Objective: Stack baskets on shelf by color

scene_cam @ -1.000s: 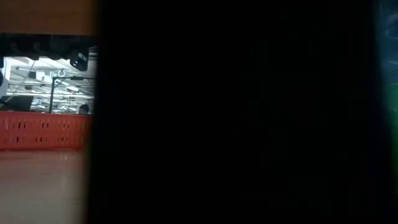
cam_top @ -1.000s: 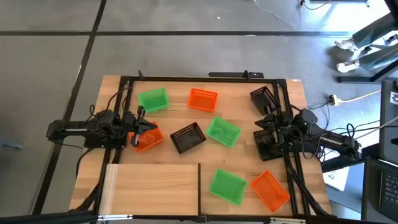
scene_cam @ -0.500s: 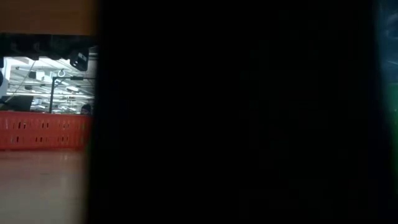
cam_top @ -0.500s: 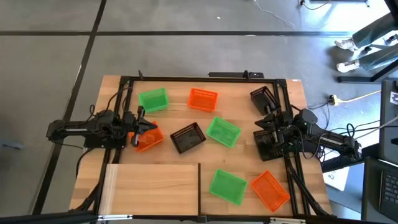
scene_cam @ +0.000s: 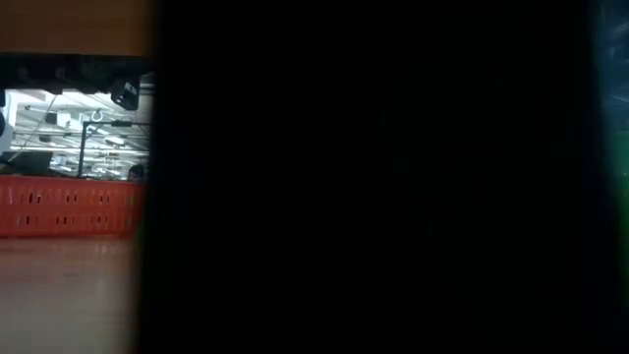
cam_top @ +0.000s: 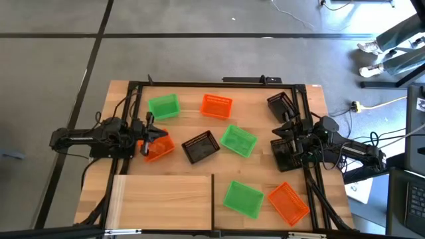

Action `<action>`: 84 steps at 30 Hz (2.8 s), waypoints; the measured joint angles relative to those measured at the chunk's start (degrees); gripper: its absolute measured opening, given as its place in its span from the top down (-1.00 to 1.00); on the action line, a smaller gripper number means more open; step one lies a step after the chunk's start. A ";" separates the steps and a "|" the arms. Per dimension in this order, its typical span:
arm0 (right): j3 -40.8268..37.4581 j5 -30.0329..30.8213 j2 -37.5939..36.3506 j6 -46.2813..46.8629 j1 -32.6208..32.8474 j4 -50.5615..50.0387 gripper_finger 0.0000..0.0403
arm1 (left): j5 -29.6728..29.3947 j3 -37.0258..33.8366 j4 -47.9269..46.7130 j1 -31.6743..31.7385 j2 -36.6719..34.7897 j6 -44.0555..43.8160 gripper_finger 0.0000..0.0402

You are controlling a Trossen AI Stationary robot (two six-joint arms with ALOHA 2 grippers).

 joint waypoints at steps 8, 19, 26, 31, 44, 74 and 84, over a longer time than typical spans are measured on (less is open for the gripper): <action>0.00 0.00 -0.01 -2.36 0.00 0.01 0.94 | -6.31 10.62 -6.90 0.00 1.35 -2.31 1.00; 0.00 1.07 0.00 -2.81 0.00 -0.69 0.94 | -11.38 43.95 -47.29 0.00 28.23 -14.23 1.00; 0.00 1.88 -0.02 0.85 0.00 -0.69 0.94 | -10.34 58.10 -72.73 0.00 44.62 -40.64 1.00; 0.00 1.90 0.00 1.98 0.00 -0.69 0.94 | -4.40 59.38 -76.26 -0.07 49.64 -43.45 1.00; 0.00 1.92 -0.02 1.92 0.00 -0.69 0.94 | -2.63 59.42 -74.12 0.03 51.83 -43.05 1.00; 0.00 1.99 -0.02 3.49 0.00 -0.34 0.94 | -2.86 59.35 -73.41 2.29 75.96 -89.14 0.52; 0.00 1.97 0.00 3.43 0.00 -0.65 0.94 | -3.96 59.60 -70.87 2.28 82.40 -92.11 0.52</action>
